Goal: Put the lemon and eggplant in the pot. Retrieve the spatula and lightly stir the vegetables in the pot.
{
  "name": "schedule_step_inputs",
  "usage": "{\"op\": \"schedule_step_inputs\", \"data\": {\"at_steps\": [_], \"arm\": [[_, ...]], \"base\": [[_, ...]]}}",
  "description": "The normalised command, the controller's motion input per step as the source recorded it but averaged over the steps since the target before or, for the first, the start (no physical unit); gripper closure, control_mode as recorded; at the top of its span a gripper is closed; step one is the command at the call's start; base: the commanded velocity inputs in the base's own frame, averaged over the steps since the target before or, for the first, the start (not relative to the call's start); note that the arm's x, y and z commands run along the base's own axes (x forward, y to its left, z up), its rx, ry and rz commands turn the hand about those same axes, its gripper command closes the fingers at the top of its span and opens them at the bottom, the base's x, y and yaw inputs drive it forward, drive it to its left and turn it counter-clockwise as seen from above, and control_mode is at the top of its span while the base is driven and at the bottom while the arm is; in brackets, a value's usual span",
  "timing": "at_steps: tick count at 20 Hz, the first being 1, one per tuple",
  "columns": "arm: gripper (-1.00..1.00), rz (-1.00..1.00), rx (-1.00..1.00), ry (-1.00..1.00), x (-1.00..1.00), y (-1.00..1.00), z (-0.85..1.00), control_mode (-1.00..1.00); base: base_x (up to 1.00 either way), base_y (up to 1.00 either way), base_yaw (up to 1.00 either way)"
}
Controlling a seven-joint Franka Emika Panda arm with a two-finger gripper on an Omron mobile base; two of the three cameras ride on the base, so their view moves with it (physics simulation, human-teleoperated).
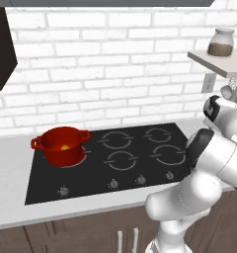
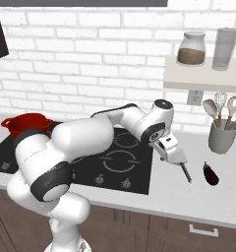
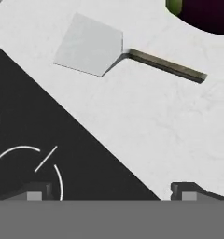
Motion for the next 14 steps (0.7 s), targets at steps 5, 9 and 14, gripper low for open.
{"op": "schedule_step_inputs", "data": {"at_steps": [5, 9, 14], "arm": [[-1.0, -0.08, -0.03, 0.0, 0.0, -1.0, 0.0, -1.0], [-1.0, -0.01, -0.04, 0.0, 0.0, -1.0, -0.05, -1.0], [-1.0, 0.0, -0.08, 0.0, 0.0, -0.8, -0.17, -1.0]], "base": [[0.0, 0.0, 0.0], [0.0, 0.0, 0.0], [0.0, 0.0, 0.0]]}}
